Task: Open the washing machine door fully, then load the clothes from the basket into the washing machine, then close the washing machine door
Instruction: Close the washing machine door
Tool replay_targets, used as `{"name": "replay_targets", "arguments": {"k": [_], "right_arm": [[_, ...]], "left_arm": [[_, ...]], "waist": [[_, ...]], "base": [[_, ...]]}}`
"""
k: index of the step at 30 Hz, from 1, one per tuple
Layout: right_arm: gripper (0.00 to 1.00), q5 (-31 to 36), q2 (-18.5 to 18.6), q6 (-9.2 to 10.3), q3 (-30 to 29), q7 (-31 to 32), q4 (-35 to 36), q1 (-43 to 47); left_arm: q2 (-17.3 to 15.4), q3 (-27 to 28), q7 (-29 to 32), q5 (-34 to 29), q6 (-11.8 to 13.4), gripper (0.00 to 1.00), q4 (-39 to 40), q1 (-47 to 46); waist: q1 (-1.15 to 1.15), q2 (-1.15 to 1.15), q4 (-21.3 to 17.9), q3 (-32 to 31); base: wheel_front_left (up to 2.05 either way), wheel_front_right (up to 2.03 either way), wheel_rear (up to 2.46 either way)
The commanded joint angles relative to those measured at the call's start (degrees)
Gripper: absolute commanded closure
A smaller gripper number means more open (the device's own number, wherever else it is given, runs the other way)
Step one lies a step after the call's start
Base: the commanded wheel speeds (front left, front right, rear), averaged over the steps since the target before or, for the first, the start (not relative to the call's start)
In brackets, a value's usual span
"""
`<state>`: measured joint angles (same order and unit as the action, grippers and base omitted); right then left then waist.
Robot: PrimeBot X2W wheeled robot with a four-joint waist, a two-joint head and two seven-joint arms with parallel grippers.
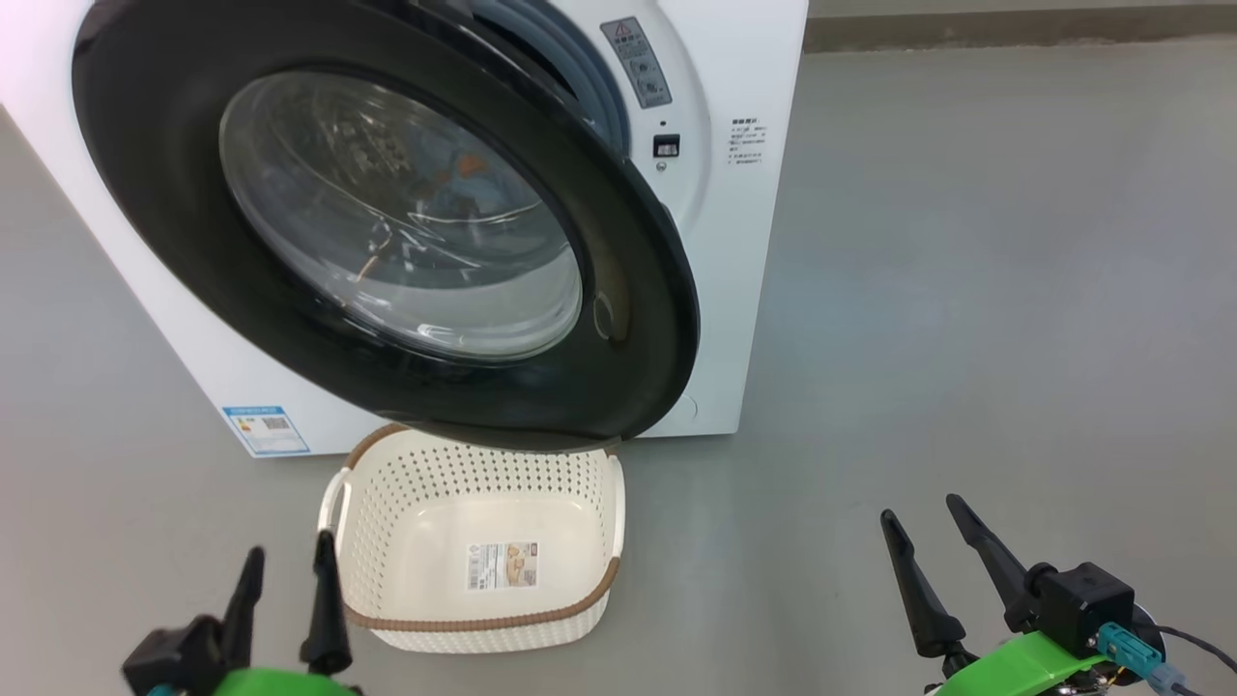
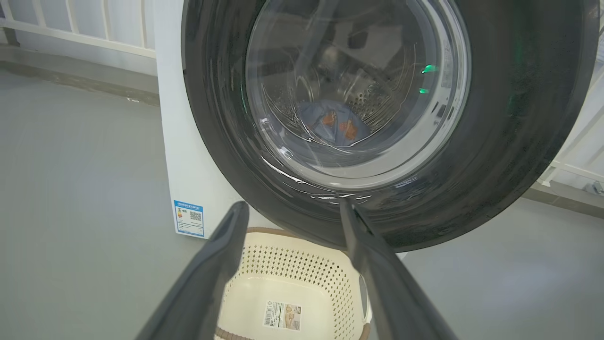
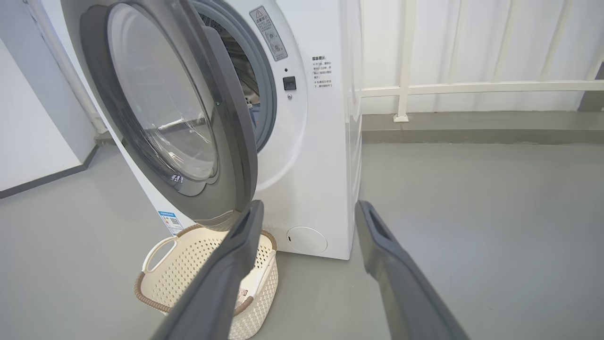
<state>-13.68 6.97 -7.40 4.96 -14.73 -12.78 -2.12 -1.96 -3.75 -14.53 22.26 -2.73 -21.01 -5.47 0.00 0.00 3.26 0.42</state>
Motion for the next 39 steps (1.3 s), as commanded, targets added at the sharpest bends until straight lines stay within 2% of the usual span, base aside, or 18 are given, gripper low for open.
{"name": "replay_targets", "arguments": {"k": [1, 12, 22, 34, 35, 36, 39], "right_arm": [[0.00, 0.7, 0.5, -0.09, 1.2, -0.3, 1.5, 0.1], [0.00, 1.1, 0.6, -0.09, 0.0, -0.3, 1.2, 0.3], [0.00, 1.2, 0.2, -0.09, 0.0, -0.3, 0.9, -0.4], [0.00, 1.0, 0.2, -0.09, 0.1, -0.3, 0.1, -0.8], [0.43, 0.9, 0.2, -0.09, 0.2, -0.3, 0.0, -0.9], [1.00, 0.8, 0.3, -0.09, 0.2, -0.3, 0.1, -0.9], [1.00, 0.5, 0.4, -0.09, 0.3, -0.3, 0.1, -0.8]], "left_arm": [[-1.0, 2.6, -0.5, -0.9, -0.1, 0.00, 2.4, 0.3], [-0.9, 3.3, -0.5, -0.7, 0.5, 0.00, 5.1, 5.8], [-0.9, 3.1, -0.5, -0.8, 0.7, 0.00, 5.2, 5.9], [-0.9, 3.4, -0.5, -1.3, 0.7, 0.00, 5.1, 5.9], [-0.9, 3.5, -0.5, -1.3, 0.7, 0.00, 5.2, 5.9], [-0.9, 3.5, -0.5, -1.2, 0.7, 0.00, 5.2, 5.9], [-0.9, 3.4, -0.5, -1.2, 0.8, 0.00, 5.1, 6.0]], "waist": [[0.00, 0.00, -0.1, -0.5], [0.00, 0.00, 1.6, -1.8], [0.00, 0.00, 3.4, -1.7], [0.00, 0.00, 3.6, -1.5], [0.00, 0.00, 3.6, -1.5], [0.00, 0.00, 3.6, -1.5], [0.00, 0.00, 3.7, -1.6]], "base": [[0.00, 0.00, 0.00], [0.00, 0.00, 0.00], [0.00, 0.00, 0.00], [0.00, 0.00, 0.00], [0.00, 0.00, 0.00], [0.00, 0.00, 0.00], [0.00, 0.00, 0.00]]}}
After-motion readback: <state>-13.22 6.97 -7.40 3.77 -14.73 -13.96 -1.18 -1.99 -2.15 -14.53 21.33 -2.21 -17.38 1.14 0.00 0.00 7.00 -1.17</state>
